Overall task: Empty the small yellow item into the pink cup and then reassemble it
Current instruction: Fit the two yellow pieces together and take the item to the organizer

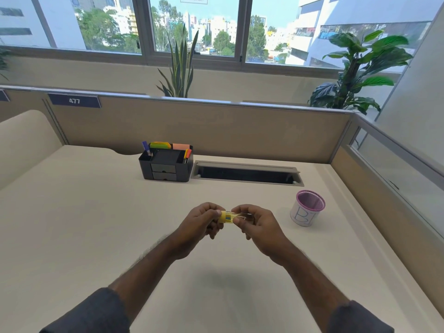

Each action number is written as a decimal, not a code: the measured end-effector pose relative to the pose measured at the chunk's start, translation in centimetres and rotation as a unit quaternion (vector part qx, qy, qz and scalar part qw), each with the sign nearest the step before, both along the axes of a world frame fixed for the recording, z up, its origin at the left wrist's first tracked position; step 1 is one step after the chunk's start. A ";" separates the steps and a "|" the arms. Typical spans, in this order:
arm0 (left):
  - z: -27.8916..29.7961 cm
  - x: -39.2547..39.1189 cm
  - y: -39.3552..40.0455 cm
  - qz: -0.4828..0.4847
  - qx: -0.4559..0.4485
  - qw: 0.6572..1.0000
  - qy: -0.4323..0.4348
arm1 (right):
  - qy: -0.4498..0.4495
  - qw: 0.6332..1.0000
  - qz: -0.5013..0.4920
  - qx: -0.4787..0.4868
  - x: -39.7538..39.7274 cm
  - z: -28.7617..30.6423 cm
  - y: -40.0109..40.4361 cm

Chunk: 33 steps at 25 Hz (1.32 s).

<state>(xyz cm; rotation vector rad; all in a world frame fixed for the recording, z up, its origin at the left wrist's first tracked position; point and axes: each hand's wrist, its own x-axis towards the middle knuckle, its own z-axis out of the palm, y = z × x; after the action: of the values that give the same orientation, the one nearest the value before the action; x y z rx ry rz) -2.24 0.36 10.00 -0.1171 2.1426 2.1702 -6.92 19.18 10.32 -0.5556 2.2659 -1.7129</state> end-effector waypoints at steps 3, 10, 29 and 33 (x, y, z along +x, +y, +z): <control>0.0 0.2 -0.1 -0.019 0.010 1.000 0.001 | 0.006 1.000 -0.003 -0.002 -0.1 -0.1 -0.1; -0.6 0.3 -0.4 -0.026 0.031 0.999 -0.004 | 0.003 1.000 -0.002 -0.028 0.2 -0.5 -0.4; -0.8 -1.9 -3.6 0.076 -0.030 0.997 0.004 | 0.058 0.998 0.022 0.011 -2.9 -0.7 -5.5; -0.6 -3.4 -7.0 0.144 -0.127 0.981 0.018 | 0.130 0.988 0.011 0.079 -4.9 -0.7 -10.0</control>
<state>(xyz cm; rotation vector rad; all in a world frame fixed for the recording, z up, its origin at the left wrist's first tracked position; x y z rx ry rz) -5.65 -6.68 9.43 -0.4332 2.5552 2.0328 -11.78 9.20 9.64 -0.8063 2.5331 -1.5071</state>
